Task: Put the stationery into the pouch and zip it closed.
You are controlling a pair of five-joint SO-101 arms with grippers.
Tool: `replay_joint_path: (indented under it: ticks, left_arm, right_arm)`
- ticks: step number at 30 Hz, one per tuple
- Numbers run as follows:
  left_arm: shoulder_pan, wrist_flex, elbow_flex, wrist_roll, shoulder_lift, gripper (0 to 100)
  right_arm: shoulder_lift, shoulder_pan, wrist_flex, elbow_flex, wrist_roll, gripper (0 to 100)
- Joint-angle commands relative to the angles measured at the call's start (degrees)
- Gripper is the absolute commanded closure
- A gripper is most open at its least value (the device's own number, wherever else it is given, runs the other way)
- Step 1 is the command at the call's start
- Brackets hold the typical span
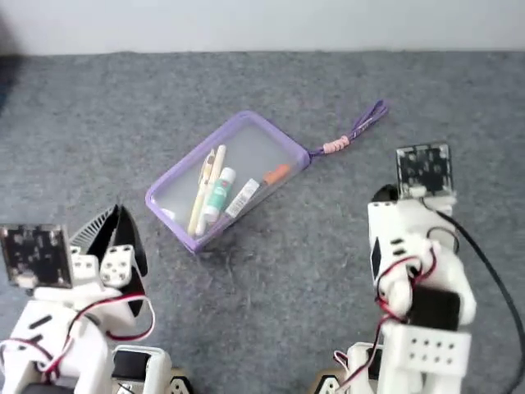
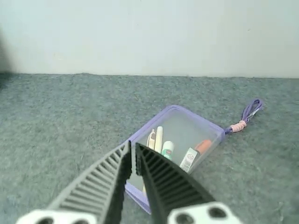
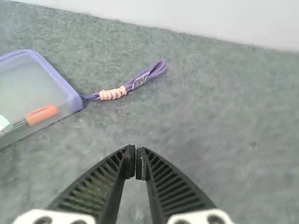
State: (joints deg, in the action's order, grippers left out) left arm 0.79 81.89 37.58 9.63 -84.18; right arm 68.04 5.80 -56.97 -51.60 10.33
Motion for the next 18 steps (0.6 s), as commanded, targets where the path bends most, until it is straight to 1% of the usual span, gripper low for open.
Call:
replay_joint_path:
  ticks: [1, 4, 9, 11, 14, 18]
  left_arm:
    - [-0.53, -0.09, 4.09, 0.26, -5.01, 99]
    - [-3.52, -1.14, 9.36, 0.26, -9.41, 99]
    - [-7.74, -7.03, 20.70, 0.44, -19.08, 99]
    - [-8.00, -8.44, 24.22, 0.53, -21.10, 99]
    - [-7.74, -8.70, 25.89, 0.70, -19.52, 99]
    - [-6.33, -8.53, 30.81, 0.70, -20.04, 99]
  right_arm:
    - [5.67, 0.40, -1.45, -2.73, -3.69, 99.1]
    - [10.86, 0.31, -1.71, -7.74, -5.63, 99.1]
    - [22.02, 0.31, -1.27, -18.46, -5.89, 99.1]
    - [27.91, 0.31, -1.54, -22.68, -5.89, 99.1]
    - [36.62, 0.22, -1.71, -28.57, -5.71, 99.1]
    - [34.24, 0.22, -1.27, -32.09, -5.98, 99.1]
